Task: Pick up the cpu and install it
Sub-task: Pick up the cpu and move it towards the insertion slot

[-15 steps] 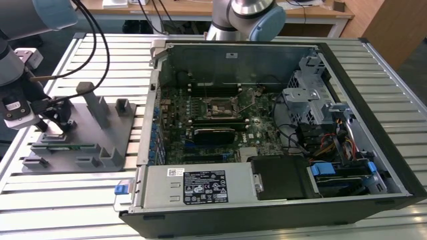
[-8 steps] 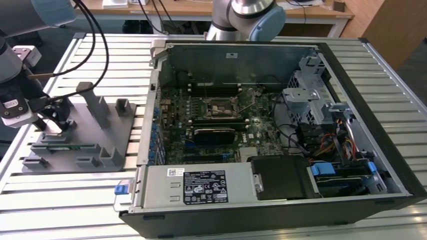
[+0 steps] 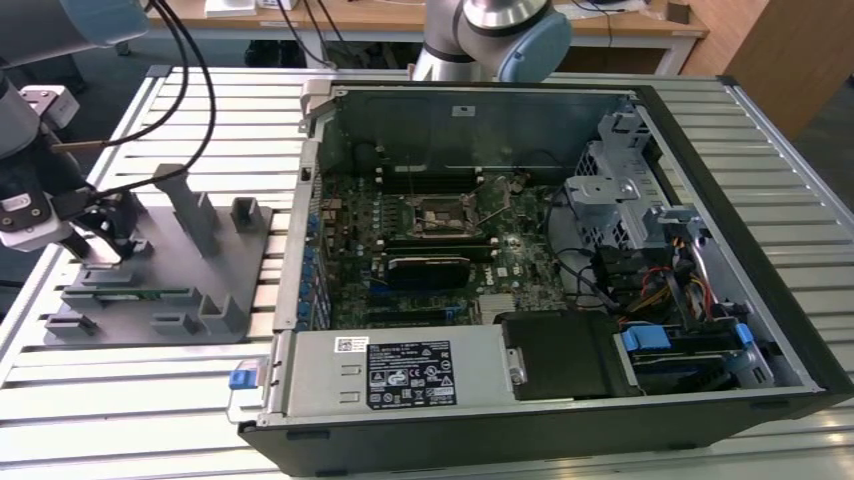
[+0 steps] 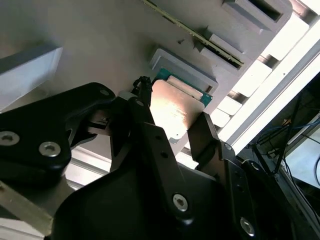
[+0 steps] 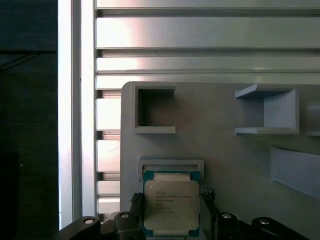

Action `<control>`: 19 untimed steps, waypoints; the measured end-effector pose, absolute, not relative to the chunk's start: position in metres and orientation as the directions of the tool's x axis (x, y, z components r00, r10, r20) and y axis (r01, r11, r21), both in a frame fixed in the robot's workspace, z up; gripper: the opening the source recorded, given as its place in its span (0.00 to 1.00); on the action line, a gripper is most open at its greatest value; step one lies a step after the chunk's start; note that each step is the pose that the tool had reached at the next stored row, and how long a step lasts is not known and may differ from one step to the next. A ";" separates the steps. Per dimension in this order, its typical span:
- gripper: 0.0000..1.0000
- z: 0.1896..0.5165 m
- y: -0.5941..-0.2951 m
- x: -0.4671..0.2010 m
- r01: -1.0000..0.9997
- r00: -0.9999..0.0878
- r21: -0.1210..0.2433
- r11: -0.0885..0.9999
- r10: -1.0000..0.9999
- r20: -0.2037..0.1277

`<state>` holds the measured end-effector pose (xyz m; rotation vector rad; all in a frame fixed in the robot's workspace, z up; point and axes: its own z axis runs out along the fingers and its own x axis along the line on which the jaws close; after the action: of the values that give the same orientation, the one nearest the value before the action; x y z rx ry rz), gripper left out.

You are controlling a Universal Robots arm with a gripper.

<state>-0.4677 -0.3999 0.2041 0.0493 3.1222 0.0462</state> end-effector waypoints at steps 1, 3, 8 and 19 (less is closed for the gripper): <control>0.54 0.206 -0.400 -0.468 0.031 -0.999 0.030 0.999 0.032 -0.018; 0.54 0.208 -0.400 -0.468 0.031 -0.999 0.030 0.999 0.032 -0.018; 0.54 0.212 -0.400 -0.468 0.031 -0.999 0.030 0.999 0.032 -0.018; 0.54 0.220 -0.400 -0.468 0.031 -0.999 0.030 0.999 0.032 -0.019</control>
<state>-0.4677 -0.3998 0.2201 0.0493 3.1218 0.0462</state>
